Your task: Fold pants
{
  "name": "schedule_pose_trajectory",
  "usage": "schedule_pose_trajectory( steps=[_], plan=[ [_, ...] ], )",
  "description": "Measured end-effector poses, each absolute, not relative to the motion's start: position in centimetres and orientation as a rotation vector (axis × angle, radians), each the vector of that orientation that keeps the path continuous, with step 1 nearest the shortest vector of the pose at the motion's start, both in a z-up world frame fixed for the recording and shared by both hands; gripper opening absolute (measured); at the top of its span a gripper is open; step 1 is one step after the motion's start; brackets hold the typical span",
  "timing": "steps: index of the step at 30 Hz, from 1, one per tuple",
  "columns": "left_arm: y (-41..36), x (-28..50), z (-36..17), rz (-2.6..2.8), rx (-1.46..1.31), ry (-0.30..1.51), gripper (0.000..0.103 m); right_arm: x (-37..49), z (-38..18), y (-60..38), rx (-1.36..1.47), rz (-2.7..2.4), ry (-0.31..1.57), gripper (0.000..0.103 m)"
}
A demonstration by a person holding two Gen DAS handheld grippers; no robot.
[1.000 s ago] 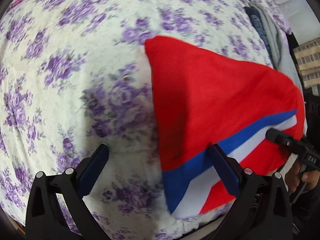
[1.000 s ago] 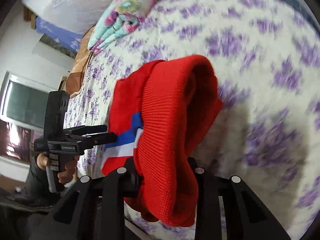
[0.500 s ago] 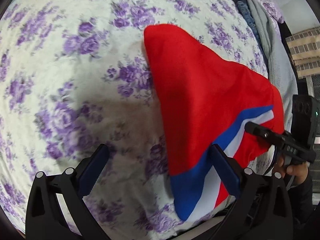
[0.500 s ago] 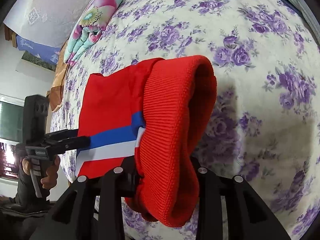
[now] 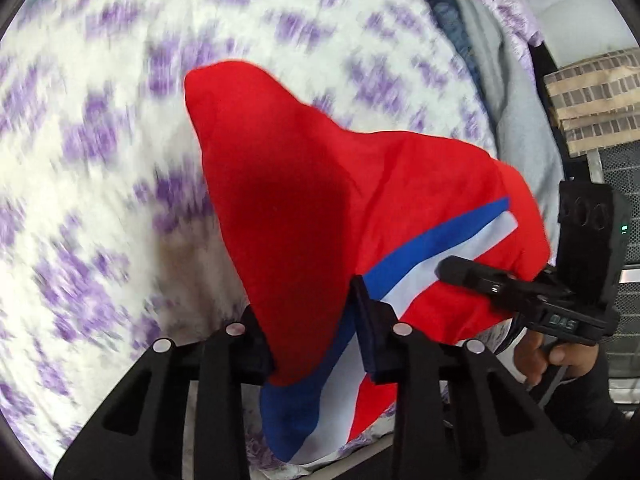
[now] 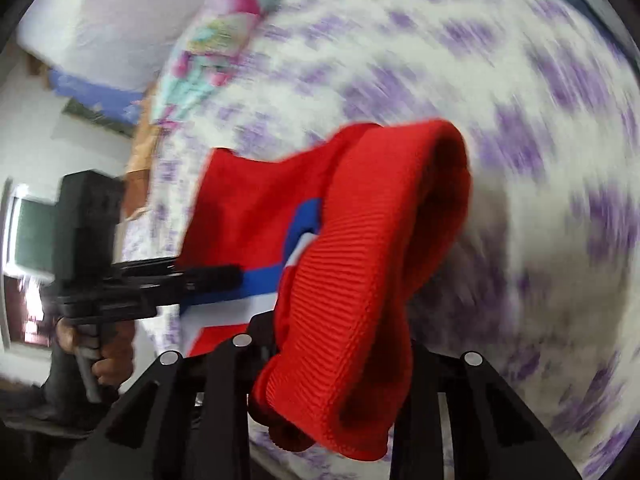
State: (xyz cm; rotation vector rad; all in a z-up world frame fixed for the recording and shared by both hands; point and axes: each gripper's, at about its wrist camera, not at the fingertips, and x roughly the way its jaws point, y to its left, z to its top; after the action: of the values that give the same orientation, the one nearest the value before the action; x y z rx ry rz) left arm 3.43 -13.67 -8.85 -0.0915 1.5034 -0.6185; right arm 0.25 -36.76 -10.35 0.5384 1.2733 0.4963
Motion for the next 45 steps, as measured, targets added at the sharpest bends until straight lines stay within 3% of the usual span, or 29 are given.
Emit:
schedule_pose_trajectory(
  steps=[10,15,19,20,22,24,25,26,27,31,35,38,41,42,44,45],
  plan=[
    [-16.0,19.9,3.5,-0.553,-0.111,1.153,0.031,18.4,2.9,-37.1,0.225,0.63,0.967,0.03],
    [-19.4,30.5,6.8,-0.481,-0.037,1.014,0.043,29.3,5.7,-36.5,0.09,0.617,0.84,0.03],
    [-21.0,39.2,4.1,-0.408,-0.03,1.001,0.045,36.9,3.4,-35.8,0.031,0.539,0.824,0.033],
    [-21.1,40.7,2.8,-0.392,-0.024,1.01,0.045,38.4,2.1,-35.8,0.028,0.498,0.84,0.038],
    [-21.5,44.1,-1.5,-0.323,-0.002,1.063,0.045,41.5,-1.7,-36.1,0.017,0.375,0.916,0.046],
    [-21.4,46.3,-6.2,-0.247,0.011,1.146,0.045,43.7,-6.1,-36.8,-0.005,0.248,1.006,0.048],
    [-21.2,47.4,-9.5,-0.177,0.048,1.21,0.05,44.8,-9.2,-37.2,-0.043,0.174,1.093,0.052],
    [-20.9,47.8,-10.9,-0.174,0.031,1.206,0.061,45.3,-11.4,-37.7,-0.04,0.165,1.142,0.058],
    [-20.5,47.7,-11.1,-0.159,0.011,1.143,0.065,45.2,-12.3,-38.2,0.0,0.185,1.12,0.06],
    [-20.9,47.9,-11.4,-0.164,0.023,1.086,0.069,45.1,-12.6,-38.5,0.001,0.208,1.087,0.065],
    [-20.7,47.9,-11.3,-0.182,0.033,1.076,0.069,44.6,-12.3,-39.5,0.01,0.189,1.087,0.079],
    [-20.4,47.7,-10.5,-0.202,0.02,1.116,0.068,43.9,-10.6,-41.1,0.063,0.15,1.078,0.079],
    [-21.3,45.7,-9.2,-0.214,0.043,1.147,0.07,39.6,-7.0,-41.7,0.095,0.115,0.945,0.08],
    [-21.4,44.7,-8.6,-0.197,0.074,1.138,0.072,38.3,-6.0,-41.7,0.096,0.119,0.919,0.082],
    [-21.9,41.8,-6.8,-0.163,0.132,1.065,0.091,35.2,-4.3,-41.3,0.066,0.099,0.891,0.087],
    [-21.8,40.3,-5.8,-0.153,0.144,1.023,0.093,33.7,-3.7,-41.0,0.053,0.089,0.88,0.088]
  ],
)
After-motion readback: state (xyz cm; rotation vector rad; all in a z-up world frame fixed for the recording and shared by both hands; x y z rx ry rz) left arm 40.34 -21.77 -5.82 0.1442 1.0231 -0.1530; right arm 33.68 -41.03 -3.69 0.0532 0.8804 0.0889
